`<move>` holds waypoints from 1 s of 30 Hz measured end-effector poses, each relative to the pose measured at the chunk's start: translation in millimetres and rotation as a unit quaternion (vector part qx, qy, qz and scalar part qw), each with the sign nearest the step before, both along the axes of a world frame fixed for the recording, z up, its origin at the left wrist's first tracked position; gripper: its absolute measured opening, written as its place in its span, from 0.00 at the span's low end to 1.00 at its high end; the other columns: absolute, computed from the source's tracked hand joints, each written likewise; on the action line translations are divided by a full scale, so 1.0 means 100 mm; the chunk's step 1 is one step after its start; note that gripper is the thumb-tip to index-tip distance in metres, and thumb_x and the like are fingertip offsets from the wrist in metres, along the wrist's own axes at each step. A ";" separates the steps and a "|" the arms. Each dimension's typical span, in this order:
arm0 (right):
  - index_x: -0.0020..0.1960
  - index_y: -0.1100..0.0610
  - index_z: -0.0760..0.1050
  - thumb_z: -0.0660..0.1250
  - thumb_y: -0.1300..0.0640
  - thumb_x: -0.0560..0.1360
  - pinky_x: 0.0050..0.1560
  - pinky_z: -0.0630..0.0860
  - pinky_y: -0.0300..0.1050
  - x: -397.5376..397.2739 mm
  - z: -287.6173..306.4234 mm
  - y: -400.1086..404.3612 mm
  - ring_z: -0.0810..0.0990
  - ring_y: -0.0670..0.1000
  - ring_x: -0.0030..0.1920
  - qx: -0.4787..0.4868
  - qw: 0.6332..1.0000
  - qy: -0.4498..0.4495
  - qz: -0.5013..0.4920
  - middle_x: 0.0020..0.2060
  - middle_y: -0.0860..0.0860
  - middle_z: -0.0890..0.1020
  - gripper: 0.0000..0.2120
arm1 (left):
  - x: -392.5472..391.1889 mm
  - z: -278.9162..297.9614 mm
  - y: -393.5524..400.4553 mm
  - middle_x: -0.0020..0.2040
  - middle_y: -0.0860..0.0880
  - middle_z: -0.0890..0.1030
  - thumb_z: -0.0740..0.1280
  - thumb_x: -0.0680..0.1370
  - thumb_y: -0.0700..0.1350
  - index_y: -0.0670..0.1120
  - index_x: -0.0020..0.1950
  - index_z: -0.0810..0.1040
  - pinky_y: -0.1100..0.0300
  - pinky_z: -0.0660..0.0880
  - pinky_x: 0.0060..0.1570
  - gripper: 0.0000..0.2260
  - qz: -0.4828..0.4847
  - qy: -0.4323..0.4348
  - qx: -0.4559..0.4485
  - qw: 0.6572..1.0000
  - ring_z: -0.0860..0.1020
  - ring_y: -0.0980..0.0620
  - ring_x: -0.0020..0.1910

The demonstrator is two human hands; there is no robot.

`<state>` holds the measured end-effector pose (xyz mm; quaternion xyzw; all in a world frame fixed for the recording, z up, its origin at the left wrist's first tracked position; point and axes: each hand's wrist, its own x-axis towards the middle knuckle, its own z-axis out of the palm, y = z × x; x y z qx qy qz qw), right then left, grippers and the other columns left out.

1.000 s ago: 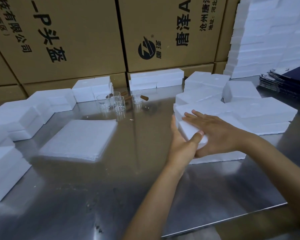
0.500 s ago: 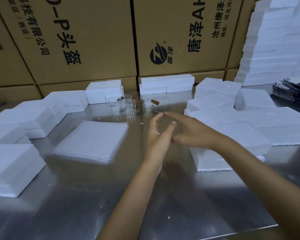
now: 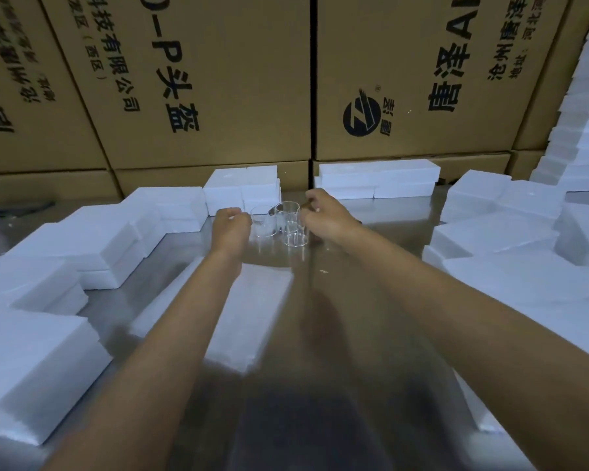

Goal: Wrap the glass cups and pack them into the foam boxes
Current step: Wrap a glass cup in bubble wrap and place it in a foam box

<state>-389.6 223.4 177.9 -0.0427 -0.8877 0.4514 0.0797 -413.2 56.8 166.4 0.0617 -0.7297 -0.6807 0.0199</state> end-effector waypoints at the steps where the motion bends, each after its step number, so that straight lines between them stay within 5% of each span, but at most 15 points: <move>1: 0.76 0.52 0.61 0.58 0.52 0.81 0.55 0.68 0.41 -0.19 0.04 0.01 0.74 0.51 0.62 -0.003 1.000 -0.005 -0.001 0.68 0.51 0.72 0.25 | -0.21 0.03 -0.03 0.51 0.45 0.72 0.59 0.80 0.37 0.44 0.58 0.73 0.56 0.73 0.44 0.09 -0.003 -0.014 -0.011 1.000 0.71 0.47 0.45; 4: 0.73 0.57 0.66 0.55 0.51 0.82 0.42 0.70 0.42 -0.77 0.12 0.05 0.78 0.50 0.51 -0.012 1.000 -0.017 -0.011 0.55 0.51 0.79 0.21 | -0.84 0.04 -0.08 0.54 0.44 0.72 0.61 0.81 0.39 0.42 0.57 0.72 0.52 0.74 0.59 0.06 0.010 -0.058 -0.004 0.998 0.72 0.45 0.53; 8: 0.72 0.66 0.66 0.54 0.52 0.83 0.64 0.70 0.52 -1.56 0.08 0.07 0.71 0.61 0.69 0.004 1.000 -0.019 -0.005 0.71 0.62 0.70 0.23 | -1.54 -0.08 -0.03 0.56 0.42 0.70 0.61 0.82 0.47 0.42 0.60 0.70 0.54 0.71 0.56 0.10 -0.015 -0.088 0.031 0.995 0.73 0.47 0.48; 11: 0.73 0.58 0.68 0.55 0.49 0.83 0.59 0.66 0.42 -2.07 -0.04 0.04 0.71 0.55 0.69 0.002 1.000 -0.017 0.010 0.71 0.55 0.72 0.22 | -1.88 -0.26 0.10 0.62 0.38 0.74 0.59 0.83 0.49 0.39 0.70 0.71 0.55 0.70 0.57 0.19 0.001 -0.084 0.018 0.996 0.76 0.41 0.58; 14: 0.78 0.57 0.60 0.55 0.48 0.83 0.62 0.64 0.43 -2.42 -0.17 -0.01 0.68 0.55 0.71 -0.004 1.000 -0.007 0.012 0.74 0.54 0.68 0.26 | -2.11 -0.38 0.22 0.54 0.42 0.76 0.56 0.84 0.47 0.38 0.63 0.75 0.56 0.73 0.50 0.16 0.033 -0.069 0.013 0.997 0.75 0.46 0.49; 19: 0.80 0.60 0.49 0.56 0.43 0.82 0.67 0.64 0.47 -2.70 -0.31 -0.02 0.62 0.58 0.76 0.015 0.998 -0.067 0.011 0.79 0.54 0.57 0.35 | -2.32 -0.44 0.30 0.59 0.39 0.81 0.55 0.83 0.47 0.39 0.64 0.77 0.53 0.77 0.58 0.18 0.067 -0.070 -0.007 0.995 0.79 0.44 0.57; 27: 0.79 0.59 0.54 0.53 0.43 0.82 0.66 0.69 0.52 -2.74 -0.32 0.12 0.67 0.61 0.71 0.009 0.994 -0.107 -0.032 0.75 0.57 0.64 0.31 | -2.33 -0.42 0.38 0.50 0.41 0.81 0.59 0.83 0.46 0.43 0.42 0.74 0.48 0.78 0.60 0.12 0.054 -0.020 -0.125 0.990 0.81 0.42 0.52; 30: 0.78 0.59 0.58 0.52 0.41 0.82 0.69 0.69 0.55 -2.70 -0.28 0.13 0.69 0.61 0.71 -0.015 0.988 -0.148 -0.044 0.74 0.58 0.66 0.31 | -2.30 -0.34 0.43 0.54 0.41 0.81 0.56 0.83 0.50 0.40 0.54 0.76 0.47 0.78 0.61 0.15 0.025 -0.024 -0.156 0.987 0.81 0.41 0.54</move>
